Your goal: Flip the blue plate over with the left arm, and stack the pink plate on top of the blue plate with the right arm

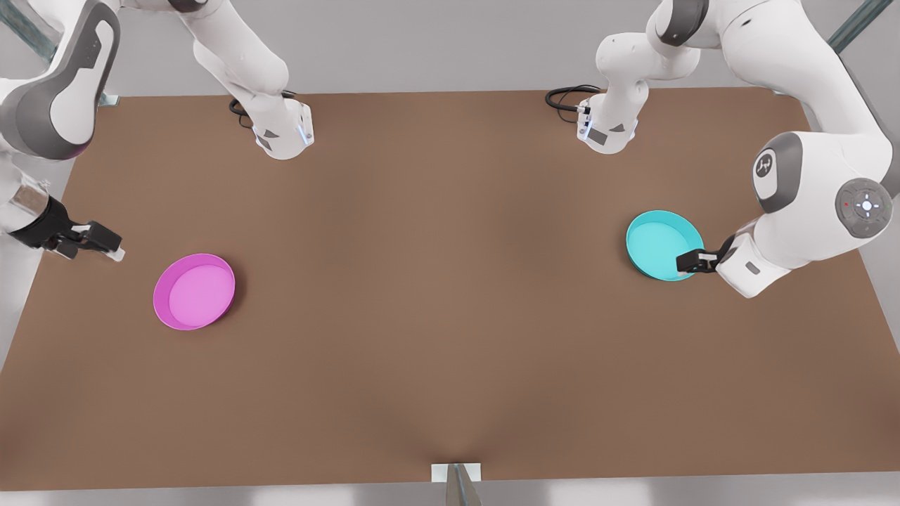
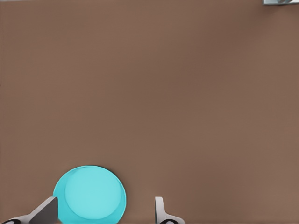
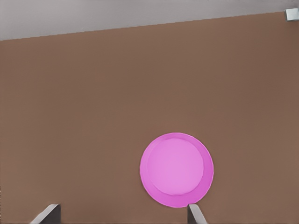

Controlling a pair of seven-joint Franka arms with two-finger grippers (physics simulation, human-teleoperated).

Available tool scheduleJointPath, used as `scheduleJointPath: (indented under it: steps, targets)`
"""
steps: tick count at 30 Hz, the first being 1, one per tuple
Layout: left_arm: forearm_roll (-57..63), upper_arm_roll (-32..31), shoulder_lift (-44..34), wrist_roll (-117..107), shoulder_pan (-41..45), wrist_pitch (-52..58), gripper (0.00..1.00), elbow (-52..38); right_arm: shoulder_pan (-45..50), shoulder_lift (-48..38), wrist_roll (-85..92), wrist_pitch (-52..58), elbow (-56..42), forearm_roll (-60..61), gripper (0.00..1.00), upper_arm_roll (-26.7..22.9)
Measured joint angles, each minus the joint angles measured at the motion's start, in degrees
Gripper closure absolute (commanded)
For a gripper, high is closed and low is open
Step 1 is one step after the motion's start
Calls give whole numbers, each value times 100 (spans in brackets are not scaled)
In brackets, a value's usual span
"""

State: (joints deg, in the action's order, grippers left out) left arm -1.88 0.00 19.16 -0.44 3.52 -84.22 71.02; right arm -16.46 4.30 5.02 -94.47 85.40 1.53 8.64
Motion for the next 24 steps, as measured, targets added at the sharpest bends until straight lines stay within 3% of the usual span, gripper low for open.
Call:
scheduleJointPath:
  steps: [1,4,6,12,18,24]
  targets:
    - [7,0,18,-56,0,10,0,7,1440,20,52,15,-53,148,0,-1434]
    - [-130,364,108,33,-90,-57,0,544,1099,302,78,306,-312,85,0,-1473]
    - [-547,1098,93,970,-82,-281,0,1414,1534,345,70,404,-313,67,0,-1468]
    - [-1457,2365,-360,3679,-89,-1830,0,4031,1589,437,70,405,-320,-47,0,-1471]
    - [-1862,2966,-163,4615,-91,-2591,0,4709,1676,546,70,335,-339,-38,0,-1470]
    - [-1984,3049,168,5172,-83,-3613,0,5277,1665,590,64,315,-339,-21,0,-1470]
